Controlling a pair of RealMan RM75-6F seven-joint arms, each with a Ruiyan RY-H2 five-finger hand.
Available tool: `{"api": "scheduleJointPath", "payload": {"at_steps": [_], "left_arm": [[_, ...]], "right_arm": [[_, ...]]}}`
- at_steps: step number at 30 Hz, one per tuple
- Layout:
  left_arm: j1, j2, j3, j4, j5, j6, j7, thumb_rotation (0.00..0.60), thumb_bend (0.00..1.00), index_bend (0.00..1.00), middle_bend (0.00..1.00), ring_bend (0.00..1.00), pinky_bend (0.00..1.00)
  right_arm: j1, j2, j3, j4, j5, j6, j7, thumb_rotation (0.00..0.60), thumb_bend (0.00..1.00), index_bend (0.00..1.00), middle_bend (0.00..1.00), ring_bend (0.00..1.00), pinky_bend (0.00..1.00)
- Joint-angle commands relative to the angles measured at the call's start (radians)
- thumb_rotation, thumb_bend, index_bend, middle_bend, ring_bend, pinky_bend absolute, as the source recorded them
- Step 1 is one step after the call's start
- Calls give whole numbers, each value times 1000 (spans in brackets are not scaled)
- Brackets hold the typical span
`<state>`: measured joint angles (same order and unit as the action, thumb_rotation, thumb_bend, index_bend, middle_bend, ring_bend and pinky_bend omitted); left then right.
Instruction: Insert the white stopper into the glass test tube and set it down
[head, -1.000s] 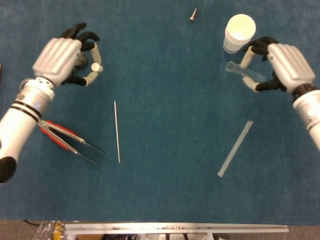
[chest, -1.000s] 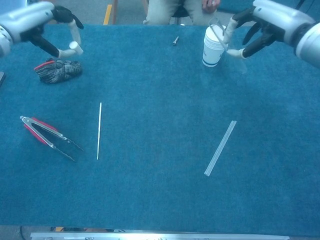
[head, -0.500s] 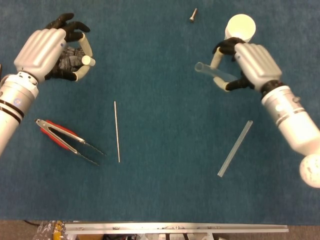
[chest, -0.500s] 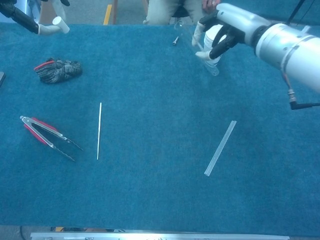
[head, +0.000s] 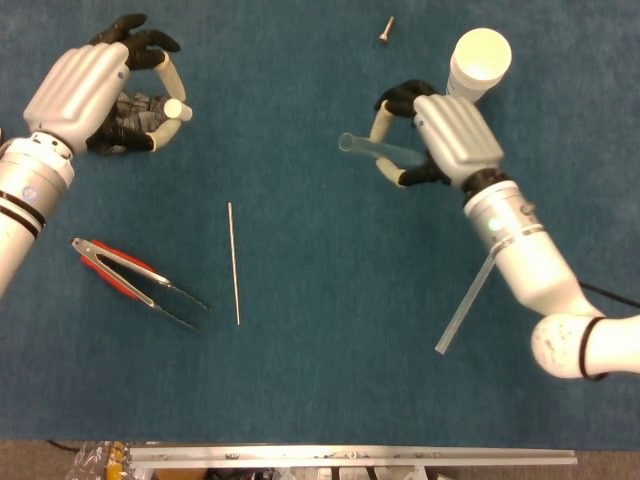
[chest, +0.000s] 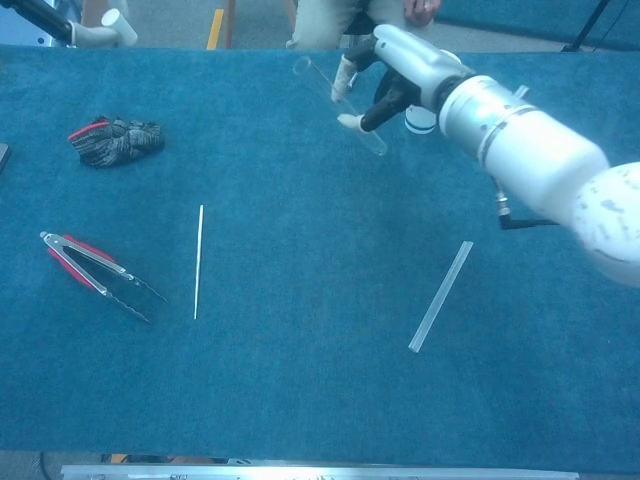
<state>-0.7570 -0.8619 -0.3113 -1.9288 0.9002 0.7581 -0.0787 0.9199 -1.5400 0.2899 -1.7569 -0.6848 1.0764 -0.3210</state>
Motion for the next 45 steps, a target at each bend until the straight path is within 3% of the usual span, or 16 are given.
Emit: {"api": "scheduleJointPath", "payload": {"at_steps": [1,18,45], "left_arm": [[-11,15,-8,-12,-27,-6,-8,600,324,546,205,28,51],[-44,67,-10,-52,-126,-30,-23,600,324,547,202,27,51],[-102,-29,0,-58,-213,42,8,600,325,548,202,23,51]], "right_arm": [[13,-45,13,38,-18,21,-4,600,398,662,325,179,374],[32,-215,81,195,-44,34,49,600,395,662,325,179,375],[160,-381,218,344,75,-2,-35,600,394,661,325,179,375]]}}
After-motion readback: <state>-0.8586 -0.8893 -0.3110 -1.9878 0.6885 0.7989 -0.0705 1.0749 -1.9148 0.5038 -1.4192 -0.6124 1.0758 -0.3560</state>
